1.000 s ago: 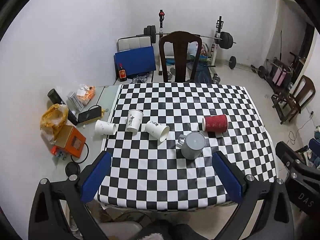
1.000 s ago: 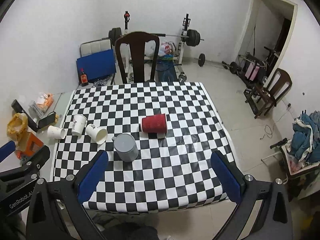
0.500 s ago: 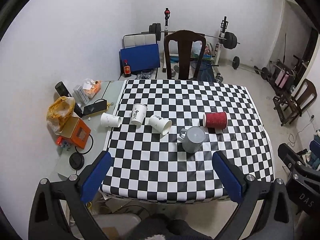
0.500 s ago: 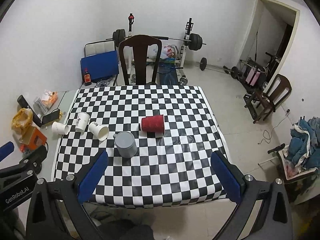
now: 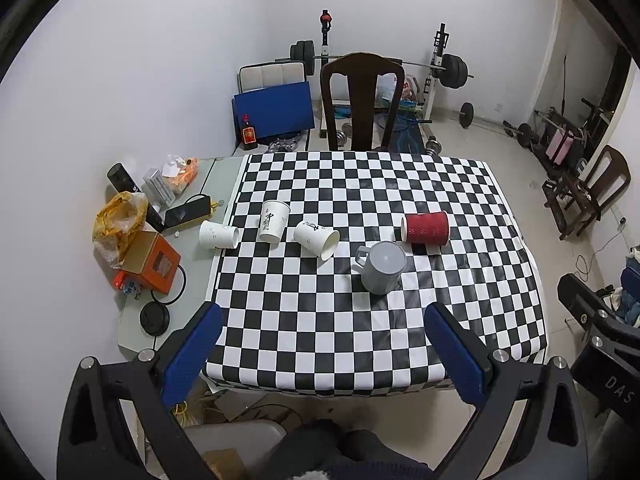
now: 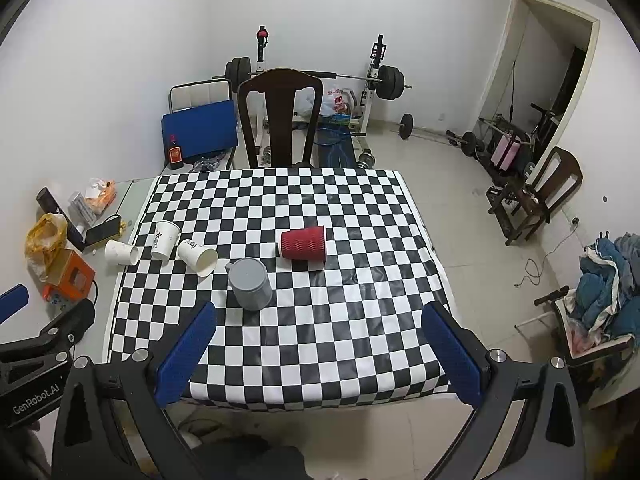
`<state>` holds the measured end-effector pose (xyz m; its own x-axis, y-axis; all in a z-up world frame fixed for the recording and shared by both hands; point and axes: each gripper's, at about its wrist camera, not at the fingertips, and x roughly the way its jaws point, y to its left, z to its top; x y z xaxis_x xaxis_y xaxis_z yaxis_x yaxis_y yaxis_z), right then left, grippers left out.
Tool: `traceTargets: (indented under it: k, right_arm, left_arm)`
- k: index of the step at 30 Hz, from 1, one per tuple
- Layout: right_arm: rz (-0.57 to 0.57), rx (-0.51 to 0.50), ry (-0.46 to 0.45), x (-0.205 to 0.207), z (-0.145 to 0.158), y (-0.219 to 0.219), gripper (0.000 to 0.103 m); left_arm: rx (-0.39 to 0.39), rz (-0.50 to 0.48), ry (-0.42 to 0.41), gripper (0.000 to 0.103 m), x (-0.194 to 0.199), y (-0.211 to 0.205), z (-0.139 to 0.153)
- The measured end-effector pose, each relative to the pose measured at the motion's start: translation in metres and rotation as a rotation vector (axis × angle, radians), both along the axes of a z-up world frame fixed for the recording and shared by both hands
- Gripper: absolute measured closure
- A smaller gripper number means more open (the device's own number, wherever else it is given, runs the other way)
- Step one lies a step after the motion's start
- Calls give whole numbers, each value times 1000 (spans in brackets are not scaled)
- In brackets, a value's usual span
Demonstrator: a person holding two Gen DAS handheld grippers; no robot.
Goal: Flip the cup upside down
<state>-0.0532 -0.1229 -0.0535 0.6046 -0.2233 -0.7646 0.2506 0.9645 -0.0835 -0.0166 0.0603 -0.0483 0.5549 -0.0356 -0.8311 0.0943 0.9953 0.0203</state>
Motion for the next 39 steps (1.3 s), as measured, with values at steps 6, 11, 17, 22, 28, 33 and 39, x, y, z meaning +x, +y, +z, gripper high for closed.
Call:
traceTargets:
  k: [6,11,17,22,28,33,39]
  right_arm:
    - [0,-1,3,0,0,1,0]
    - [5,1,8,-8,1,1,0]
    - [6,5,8,-13,2,0,0]
    - [8,6,9,-14,2,-1,0]
    - [10,6,10,-17,2,-2,0]
    - [9,5,8,-20,3,-1,0]
    - [8,3,8,-18,3,0,0]
  left_arm:
    - [4,-4,7,0,-3,0,-2]
    - [0,-1,12,0,-4,0,-3]
    - [-6,3,14,0,-6,0,-2]
    - [-5,6,15,0,-4,2,-2]
    - [-6,4,15,0,-3,3,-1]
    - [-9,4,12,0,-2,2,0]
    - [-9,3,8,0,-3,2,0]
